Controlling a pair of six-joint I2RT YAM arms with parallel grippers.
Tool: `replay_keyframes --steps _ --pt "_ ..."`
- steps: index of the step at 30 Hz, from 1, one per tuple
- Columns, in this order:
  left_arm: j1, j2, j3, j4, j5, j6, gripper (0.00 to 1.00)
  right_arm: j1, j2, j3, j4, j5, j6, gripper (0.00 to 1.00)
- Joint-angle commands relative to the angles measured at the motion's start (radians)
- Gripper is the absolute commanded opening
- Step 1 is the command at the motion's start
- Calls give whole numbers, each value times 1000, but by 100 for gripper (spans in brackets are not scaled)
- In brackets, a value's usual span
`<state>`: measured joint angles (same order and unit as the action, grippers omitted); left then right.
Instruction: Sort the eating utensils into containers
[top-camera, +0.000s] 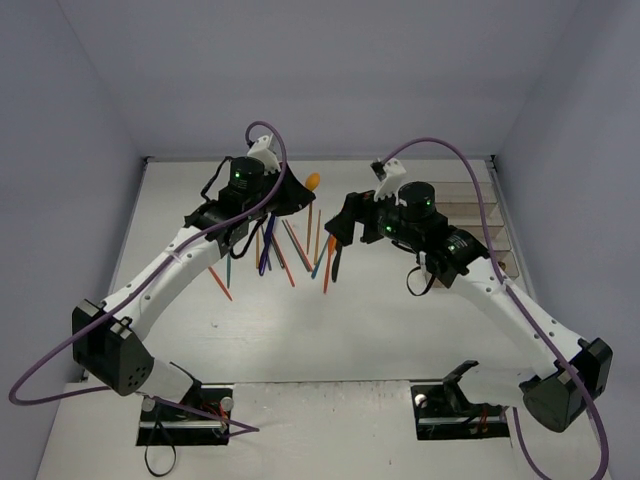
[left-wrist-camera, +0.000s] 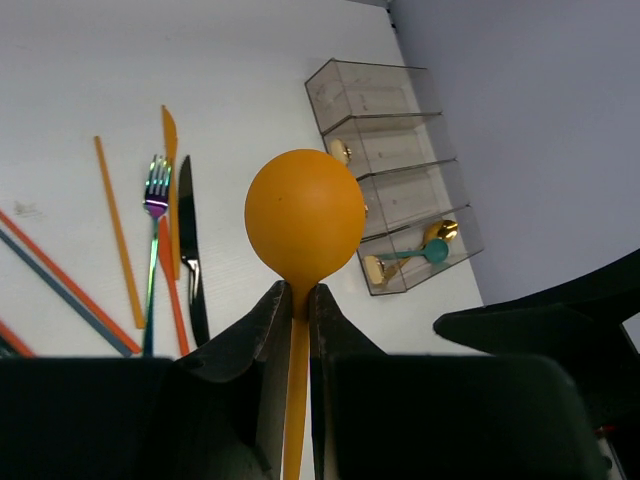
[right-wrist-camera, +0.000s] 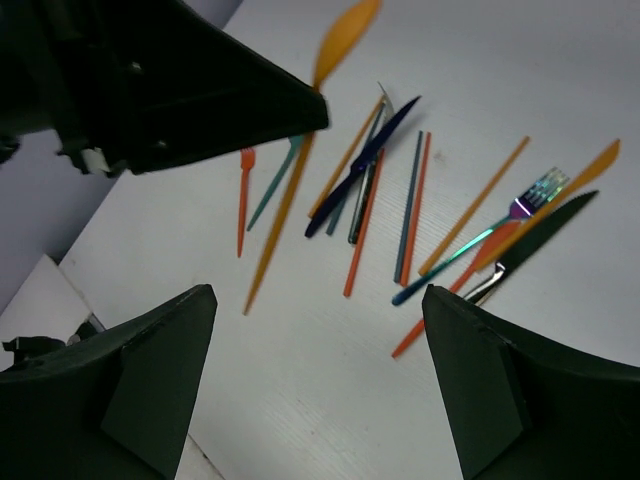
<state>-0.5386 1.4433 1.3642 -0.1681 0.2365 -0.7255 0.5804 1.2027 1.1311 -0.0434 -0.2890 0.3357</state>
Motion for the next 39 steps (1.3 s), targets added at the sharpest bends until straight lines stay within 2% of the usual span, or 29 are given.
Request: replay_keyframes --steps 1,5,12,19,25,28,32,35,37,39 --pt "-38 -56 21 141 16 -56 0 69 35 86 143 47 8 80" --pt "-64 -73 15 153 -5 -74 0 96 56 99 158 89 11 77" --pt "-100 -93 -1 209 -28 -86 0 118 81 100 175 119 14 64" --pt "-132 -90 10 182 -37 -53 0 121 72 88 182 167 19 44" --pt "-161 -82 -5 188 -51 -37 0 122 56 73 189 202 30 15" --pt "-173 -77 -5 196 -55 -28 0 122 49 63 189 222 37 4" --pt "-175 -73 -5 170 -91 -6 2 122 26 34 189 260 54 0" --pt "-176 -82 -20 121 -132 21 35 121 2 8 187 336 82 0" --pt "-176 -97 -33 95 -167 51 51 118 -14 -23 186 383 109 0" --pt "-175 -117 -40 68 -211 84 62 113 -36 -60 180 447 143 0"
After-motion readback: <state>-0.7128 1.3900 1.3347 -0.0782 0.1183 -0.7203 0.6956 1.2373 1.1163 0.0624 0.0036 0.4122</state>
